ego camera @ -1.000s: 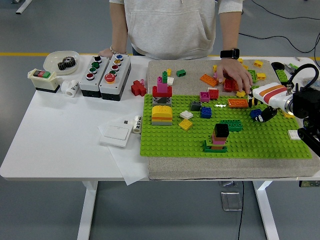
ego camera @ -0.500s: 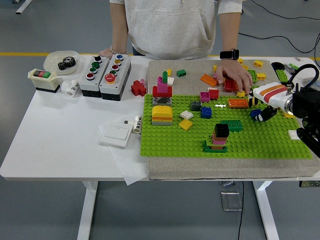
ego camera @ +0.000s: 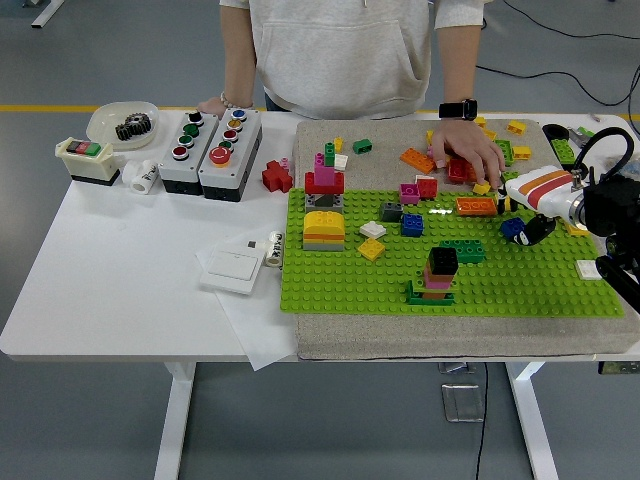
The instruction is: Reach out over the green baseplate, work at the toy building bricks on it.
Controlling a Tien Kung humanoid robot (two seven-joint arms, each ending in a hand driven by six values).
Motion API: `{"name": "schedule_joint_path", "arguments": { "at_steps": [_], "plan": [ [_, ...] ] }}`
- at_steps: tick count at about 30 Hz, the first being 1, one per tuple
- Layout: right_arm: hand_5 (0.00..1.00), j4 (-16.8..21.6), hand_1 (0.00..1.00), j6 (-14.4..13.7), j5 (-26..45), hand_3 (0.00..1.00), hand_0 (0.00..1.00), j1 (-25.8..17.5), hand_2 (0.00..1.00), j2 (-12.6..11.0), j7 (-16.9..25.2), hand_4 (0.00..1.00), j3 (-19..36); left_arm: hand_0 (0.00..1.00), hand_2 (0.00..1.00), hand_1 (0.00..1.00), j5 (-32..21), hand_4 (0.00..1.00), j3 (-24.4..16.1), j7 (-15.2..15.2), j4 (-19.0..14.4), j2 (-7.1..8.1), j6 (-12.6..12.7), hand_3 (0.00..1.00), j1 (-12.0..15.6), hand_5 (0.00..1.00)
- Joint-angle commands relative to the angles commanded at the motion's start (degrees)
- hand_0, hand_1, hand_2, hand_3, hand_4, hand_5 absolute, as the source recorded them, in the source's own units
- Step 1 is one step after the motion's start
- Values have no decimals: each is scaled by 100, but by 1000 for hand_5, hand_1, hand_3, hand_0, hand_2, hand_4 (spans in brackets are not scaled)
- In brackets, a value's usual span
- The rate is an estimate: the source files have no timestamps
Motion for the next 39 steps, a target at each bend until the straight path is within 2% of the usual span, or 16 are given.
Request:
{"name": "schedule_joint_path", "arguments": {
  "at_steps": [11,24,27,28,39],
  "plan": [
    [219,-125,536,-258,-576,635,385,-39,596,25,134,800,-45,450,682,575,133,906,-92,13,-9,-6,41,829,9,909],
    [252,-278,520,-522,-547,592,370,-93,585,73,189,748,-46,452,682,576,213,901,-158,26,-15,-24,58,828,-46,910],
    [252,-297,520,-541,-560,592,370,-98,585,73,193,748,-53,452,682,576,215,901,-162,25,-15,-27,60,828,-56,910],
    [273,-308,506,-546,-566,545,356,-100,561,75,194,712,-54,450,682,575,216,895,-164,26,-15,-29,61,827,-61,910],
    [279,-326,493,-545,-522,523,347,-127,543,77,206,692,-66,450,682,575,232,889,-180,34,-13,-37,55,826,-77,912]
  ]
}}
